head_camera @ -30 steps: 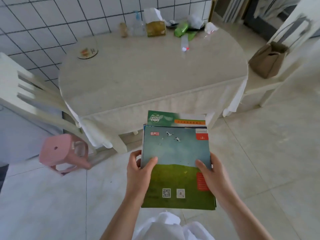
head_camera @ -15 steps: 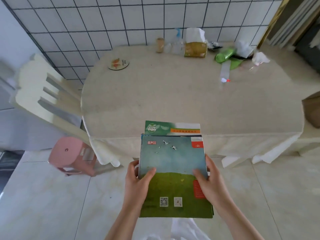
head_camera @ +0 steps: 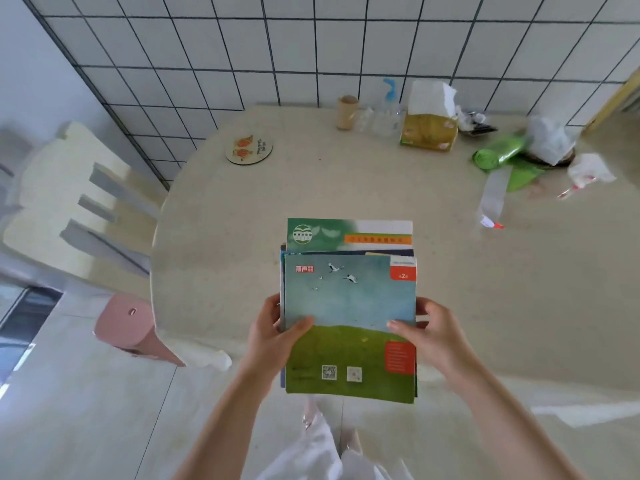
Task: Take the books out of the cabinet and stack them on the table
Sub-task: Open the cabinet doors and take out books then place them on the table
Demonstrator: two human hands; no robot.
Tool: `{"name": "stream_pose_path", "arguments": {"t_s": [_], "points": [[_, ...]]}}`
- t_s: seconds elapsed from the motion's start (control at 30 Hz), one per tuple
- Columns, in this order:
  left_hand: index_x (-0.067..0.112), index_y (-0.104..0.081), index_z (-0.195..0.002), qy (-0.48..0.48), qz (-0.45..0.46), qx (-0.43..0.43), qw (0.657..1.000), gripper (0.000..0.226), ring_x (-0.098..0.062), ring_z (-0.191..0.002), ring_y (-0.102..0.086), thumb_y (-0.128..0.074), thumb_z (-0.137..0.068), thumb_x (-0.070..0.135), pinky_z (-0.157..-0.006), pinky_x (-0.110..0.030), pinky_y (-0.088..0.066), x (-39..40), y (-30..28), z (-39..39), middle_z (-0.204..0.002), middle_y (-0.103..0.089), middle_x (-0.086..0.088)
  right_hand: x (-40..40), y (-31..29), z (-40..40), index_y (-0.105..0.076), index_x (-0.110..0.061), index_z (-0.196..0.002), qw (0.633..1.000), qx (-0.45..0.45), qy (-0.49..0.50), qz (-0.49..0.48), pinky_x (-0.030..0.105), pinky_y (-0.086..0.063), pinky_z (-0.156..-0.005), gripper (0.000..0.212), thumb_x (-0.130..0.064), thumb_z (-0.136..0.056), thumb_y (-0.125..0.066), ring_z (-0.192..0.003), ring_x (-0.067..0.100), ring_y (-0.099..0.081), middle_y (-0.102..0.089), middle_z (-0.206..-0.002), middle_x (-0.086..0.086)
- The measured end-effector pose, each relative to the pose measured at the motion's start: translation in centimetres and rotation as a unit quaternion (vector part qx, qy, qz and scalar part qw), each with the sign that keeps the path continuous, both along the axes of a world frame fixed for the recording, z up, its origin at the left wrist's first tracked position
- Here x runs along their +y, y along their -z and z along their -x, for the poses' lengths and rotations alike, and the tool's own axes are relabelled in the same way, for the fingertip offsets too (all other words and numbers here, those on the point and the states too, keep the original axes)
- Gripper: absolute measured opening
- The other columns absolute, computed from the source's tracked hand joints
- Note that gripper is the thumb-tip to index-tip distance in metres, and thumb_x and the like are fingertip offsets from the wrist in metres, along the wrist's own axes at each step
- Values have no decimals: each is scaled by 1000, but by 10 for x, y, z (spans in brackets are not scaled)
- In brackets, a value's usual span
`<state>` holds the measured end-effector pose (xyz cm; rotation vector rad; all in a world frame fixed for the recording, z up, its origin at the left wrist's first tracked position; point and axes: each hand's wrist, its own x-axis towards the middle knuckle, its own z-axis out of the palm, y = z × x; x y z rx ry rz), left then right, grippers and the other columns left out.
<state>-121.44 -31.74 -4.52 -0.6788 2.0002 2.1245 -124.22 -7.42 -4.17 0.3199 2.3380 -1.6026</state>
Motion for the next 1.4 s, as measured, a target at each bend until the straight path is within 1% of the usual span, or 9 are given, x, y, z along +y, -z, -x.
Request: {"name": "stream_pose_path", "arguments": {"t_s": [0.3,0.4,0.47,0.53,0.63,0.83,1.13,1.27,1.4], "points": [[23,-58,-101,44,122,97,987,53,1,-79,-69,-80,-65,-10,-66,-19,-56,-30,23,96,-93,-71,7,-15,39,90,-57,-40,-100,993,117,3,-14,39,-51,-81,56,-12,-59,-83,-93,23,-64,-66,-106,9],[12,-60,-103,47,172,118,977,42,5,-79,-65,-79,-71,-7,-69,-20,-51,-38,35,112,-87,-68,12,-24,53,104,-61,-25,-102,987,154,16,-43,29,-50,-79,52,-7,-59,-84,-86,1,-61,-70,-102,11],[21,-60,-100,59,198,136,969,43,0,-83,-63,-81,-71,-3,-73,-20,-50,-44,43,119,-88,-66,17,-30,60,107,-57,-36,-104,986,159,23,-34,15,-46,-79,59,-7,-61,-83,-86,-9,-58,-66,-99,-19],[26,-58,-97,69,209,135,966,44,-2,-83,-62,-82,-71,0,-75,-22,-50,-48,51,126,-90,-66,20,-29,68,113,-55,-48,-101,988,146,24,-33,16,-46,-80,66,-3,-62,-83,-86,-6,-59,-63,-95,-26],[23,-61,-104,76,221,98,967,43,-2,-84,-66,-84,-71,8,-76,-24,-52,-50,64,130,-90,-69,24,-24,87,120,-62,-30,-97,995,96,36,-7,26,-53,-77,53,9,-65,-80,-80,-1,-65,-70,-88,-7],[29,-65,-98,65,219,50,972,40,-6,-86,-69,-87,-67,18,-76,-28,-55,-53,74,132,-88,-72,22,-19,96,121,-59,-12,-93,998,38,34,47,9,-51,-68,45,21,-66,-72,-70,-8,-67,-72,-74,-24],[37,-67,-90,85,248,-9,965,34,-5,-89,-71,-84,-70,15,-83,-40,-59,-55,88,137,-88,-74,21,-3,93,132,-57,-21,-98,999,16,-38,17,6,-50,-72,57,26,-67,-68,-78,-13,-65,-70,-80,-31],[40,-60,-96,76,260,12,963,43,-8,-90,-70,-82,-73,11,-81,-25,-56,-47,81,141,-98,-70,14,-8,93,135,-59,-40,-86,995,39,-66,-62,11,-49,-74,52,7,-71,-77,-78,-23,-59,-60,-75,-48],[37,-60,-95,93,311,29,945,40,13,-79,-61,-84,-71,15,-66,-1,-44,-49,71,143,-93,-64,22,-8,90,135,-61,-38,-90,995,42,-69,-66,17,-49,-79,43,-1,-74,-77,-84,-18,-62,-64,-80,-43]]}}
